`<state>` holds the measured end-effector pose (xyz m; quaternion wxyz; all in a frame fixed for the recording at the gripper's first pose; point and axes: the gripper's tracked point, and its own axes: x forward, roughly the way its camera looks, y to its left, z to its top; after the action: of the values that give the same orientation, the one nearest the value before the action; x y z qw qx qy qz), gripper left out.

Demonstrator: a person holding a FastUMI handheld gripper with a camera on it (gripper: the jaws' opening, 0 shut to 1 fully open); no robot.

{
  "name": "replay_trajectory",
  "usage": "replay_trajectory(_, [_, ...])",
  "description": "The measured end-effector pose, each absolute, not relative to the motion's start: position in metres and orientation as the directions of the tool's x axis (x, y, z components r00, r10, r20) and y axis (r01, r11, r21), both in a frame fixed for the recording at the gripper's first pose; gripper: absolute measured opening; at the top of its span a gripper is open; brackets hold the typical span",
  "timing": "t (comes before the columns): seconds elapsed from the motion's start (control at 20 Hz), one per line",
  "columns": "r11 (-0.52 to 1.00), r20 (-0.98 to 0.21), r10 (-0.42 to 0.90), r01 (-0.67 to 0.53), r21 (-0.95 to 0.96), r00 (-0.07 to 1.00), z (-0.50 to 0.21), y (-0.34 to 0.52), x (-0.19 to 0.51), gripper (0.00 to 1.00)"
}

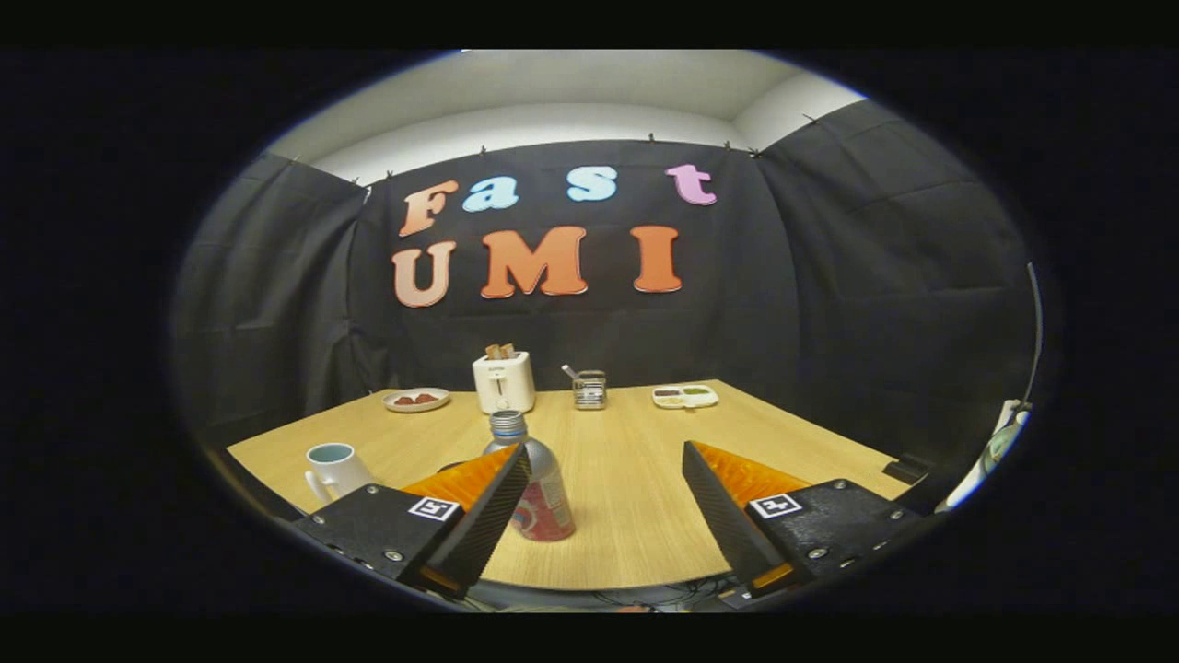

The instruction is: Take the bottle from table, then pour the juice into the cup, finally place the bottle on the coaster

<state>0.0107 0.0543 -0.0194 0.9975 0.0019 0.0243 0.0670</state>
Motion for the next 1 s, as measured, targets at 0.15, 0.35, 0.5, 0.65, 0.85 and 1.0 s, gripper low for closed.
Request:
replay_trajectory(0.15, [0.982, -0.076, 0.182, -0.185, -0.036, 0.980, -0.033, 0.074, 0.015, 0.98])
replay_trajectory(0.35, [0.977, -0.099, 0.199, -0.205, -0.054, 0.975, -0.045, 0.087, 0.021, 0.99])
replay_trajectory(0.5, [0.974, -0.118, 0.217, -0.223, -0.033, 0.969, -0.055, 0.095, 0.026, 0.99])
replay_trajectory(0.65, [0.974, -0.122, 0.216, -0.222, -0.043, 0.969, -0.063, 0.097, 0.034, 0.99])
replay_trajectory(0.85, [0.976, -0.156, 0.211, -0.217, -0.024, 0.965, -0.080, 0.101, 0.042, 0.98])
replay_trajectory(1.0, [0.977, -0.180, 0.202, -0.210, -0.028, 0.963, -0.095, 0.102, 0.050, 0.98])
